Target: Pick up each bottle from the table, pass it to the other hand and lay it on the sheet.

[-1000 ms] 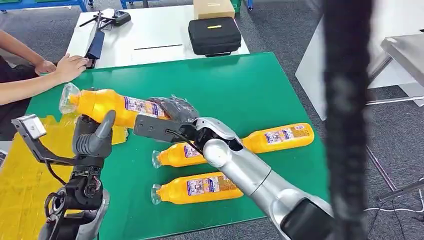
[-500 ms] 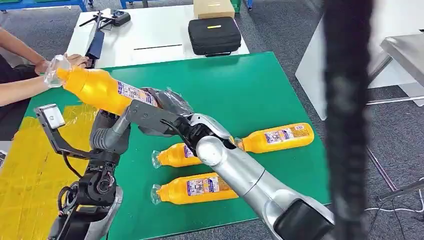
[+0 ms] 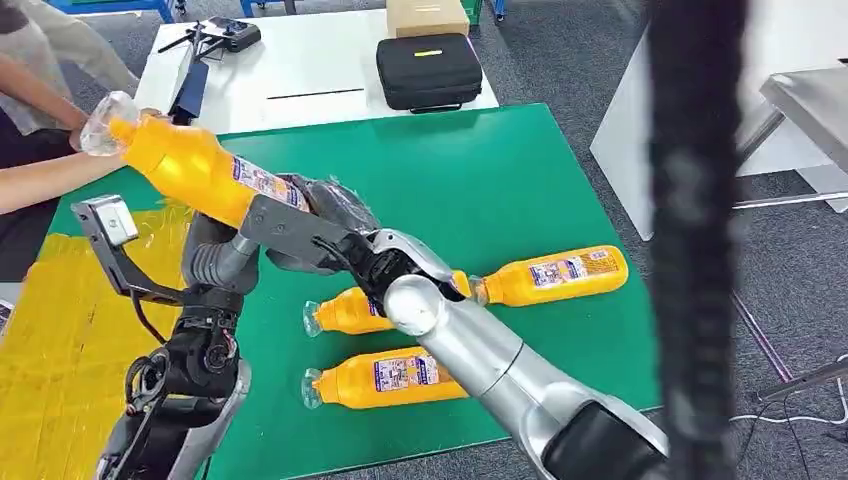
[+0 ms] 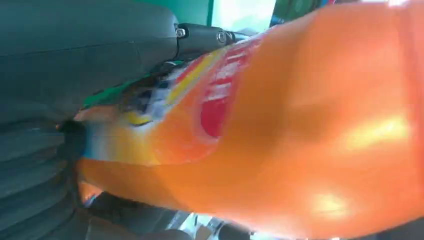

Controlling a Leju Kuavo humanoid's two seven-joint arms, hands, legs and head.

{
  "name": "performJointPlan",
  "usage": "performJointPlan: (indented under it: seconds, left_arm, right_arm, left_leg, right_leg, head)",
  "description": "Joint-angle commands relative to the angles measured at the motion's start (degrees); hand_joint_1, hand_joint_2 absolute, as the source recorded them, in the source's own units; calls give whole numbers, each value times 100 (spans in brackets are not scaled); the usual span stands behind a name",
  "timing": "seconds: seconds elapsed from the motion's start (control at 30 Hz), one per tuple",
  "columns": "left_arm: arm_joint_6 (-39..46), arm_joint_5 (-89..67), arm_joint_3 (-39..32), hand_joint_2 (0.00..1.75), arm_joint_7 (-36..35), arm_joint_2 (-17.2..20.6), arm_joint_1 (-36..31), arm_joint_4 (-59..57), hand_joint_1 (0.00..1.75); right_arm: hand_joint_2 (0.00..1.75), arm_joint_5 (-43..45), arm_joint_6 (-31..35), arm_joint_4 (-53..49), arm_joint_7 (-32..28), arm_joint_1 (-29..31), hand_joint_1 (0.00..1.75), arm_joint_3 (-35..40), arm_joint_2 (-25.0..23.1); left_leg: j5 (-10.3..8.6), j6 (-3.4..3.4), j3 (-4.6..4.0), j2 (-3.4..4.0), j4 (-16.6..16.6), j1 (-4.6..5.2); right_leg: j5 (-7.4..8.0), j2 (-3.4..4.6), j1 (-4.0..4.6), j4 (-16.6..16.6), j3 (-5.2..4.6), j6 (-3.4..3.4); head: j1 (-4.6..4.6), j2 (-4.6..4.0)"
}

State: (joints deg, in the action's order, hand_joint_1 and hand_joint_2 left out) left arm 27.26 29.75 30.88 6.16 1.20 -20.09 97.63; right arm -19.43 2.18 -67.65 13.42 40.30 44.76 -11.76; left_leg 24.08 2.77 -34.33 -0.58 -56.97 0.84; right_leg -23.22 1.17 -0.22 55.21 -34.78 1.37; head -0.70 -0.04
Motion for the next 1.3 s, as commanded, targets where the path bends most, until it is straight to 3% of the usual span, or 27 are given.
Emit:
performJointPlan:
  seconds: [0.03, 1.13, 1.17, 1.2, 1.3]
  left_arm:
    - [64, 11, 259, 175, 127, 189, -204, -284, 0]
    - [155, 109, 148, 175, 210, 136, -241, -294, 0]
    - [155, 109, 148, 175, 210, 136, -241, -294, 175]
    - [182, 155, 16, 175, 330, -40, -88, -160, 175]
    - [254, 55, 81, 175, 357, -87, 20, 17, 175]
  right_arm:
    - [175, -164, -165, -22, 93, -169, 175, 865, 120]
    - [175, -225, -332, 92, 141, -127, 175, 1088, 74]
    - [175, -225, -332, 92, 141, -127, 175, 1088, 74]
    - [175, -200, -344, 106, 147, -91, 175, 1140, 108]
    - [175, -181, -314, 202, 127, -37, 175, 1175, 141]
  left_leg:
    - [6, -17, 25, -4, 7, -5]
    - [8, -18, 17, -8, -1, -7]
    - [2, -12, 6, -6, 2, -4]
    - [10, -21, 21, -8, -2, -7]
    - [13, -19, 21, -4, -3, -7]
  right_leg:
    - [-8, -13, 5, -7, 28, -3]
    - [-11, -19, 7, -1, 22, -2]
    - [-5, -13, 3, -3, 10, -1]
    - [-14, -21, 7, 0, 27, -3]
    - [-14, -17, 7, 0, 27, -2]
  head:
    - [2, 0]
    - [4, 0]
    - [2, 0]
    - [2, 0]
    - [2, 0]
